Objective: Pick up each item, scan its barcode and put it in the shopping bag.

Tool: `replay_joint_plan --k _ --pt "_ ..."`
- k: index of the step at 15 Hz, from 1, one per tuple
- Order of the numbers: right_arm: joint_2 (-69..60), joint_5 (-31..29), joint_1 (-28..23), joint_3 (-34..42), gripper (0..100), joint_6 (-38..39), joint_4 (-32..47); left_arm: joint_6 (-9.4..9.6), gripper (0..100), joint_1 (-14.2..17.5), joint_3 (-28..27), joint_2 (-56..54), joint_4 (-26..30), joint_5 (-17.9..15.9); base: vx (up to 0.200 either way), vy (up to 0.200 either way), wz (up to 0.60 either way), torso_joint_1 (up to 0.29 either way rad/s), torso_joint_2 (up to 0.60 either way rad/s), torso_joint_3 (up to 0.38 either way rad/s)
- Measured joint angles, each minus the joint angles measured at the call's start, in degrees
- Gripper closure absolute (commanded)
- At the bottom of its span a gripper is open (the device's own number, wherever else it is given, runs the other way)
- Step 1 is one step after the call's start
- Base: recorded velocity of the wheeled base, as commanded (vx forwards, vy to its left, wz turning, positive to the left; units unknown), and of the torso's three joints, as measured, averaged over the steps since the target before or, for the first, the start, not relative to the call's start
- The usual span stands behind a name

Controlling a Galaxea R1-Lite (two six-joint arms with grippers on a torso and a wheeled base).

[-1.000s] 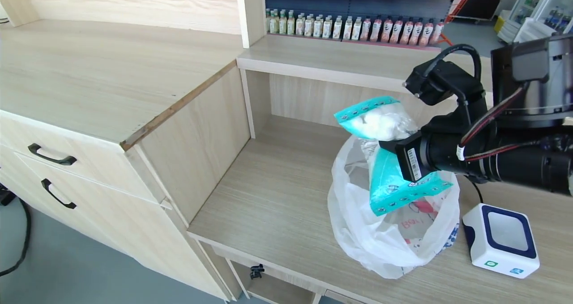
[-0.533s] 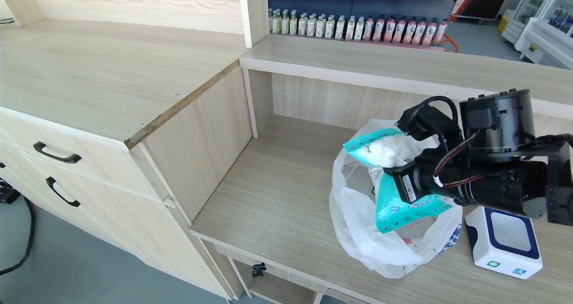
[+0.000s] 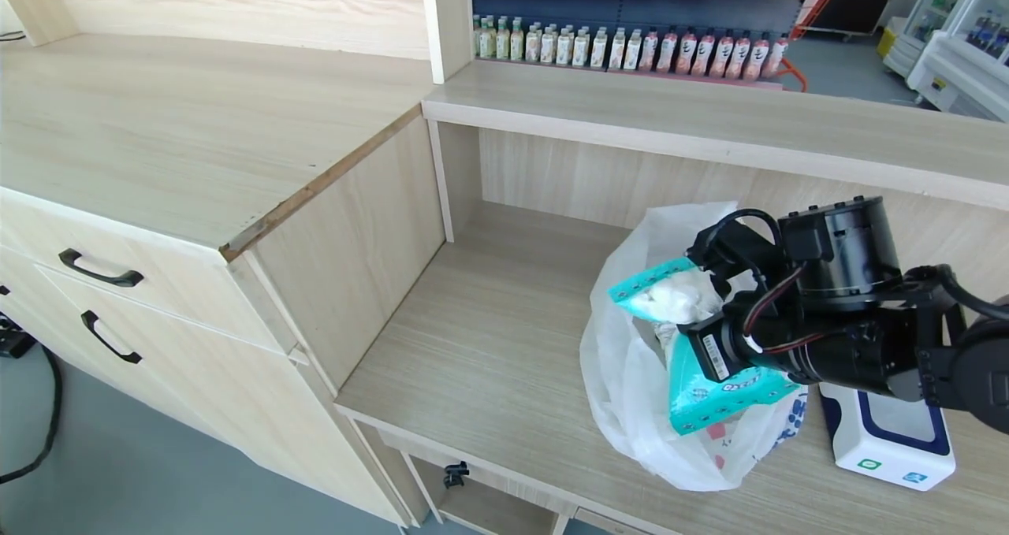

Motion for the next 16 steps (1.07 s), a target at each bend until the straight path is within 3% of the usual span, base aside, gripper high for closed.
replay_joint_plan --k 16 --pt "0.49 0.06 -4.78 -0.91 100 2.02 -0.11 0.02 0 0.00 0.00 0.00 0.00 0.00 0.000 0.000 0.00 0.000 0.00 0.000"
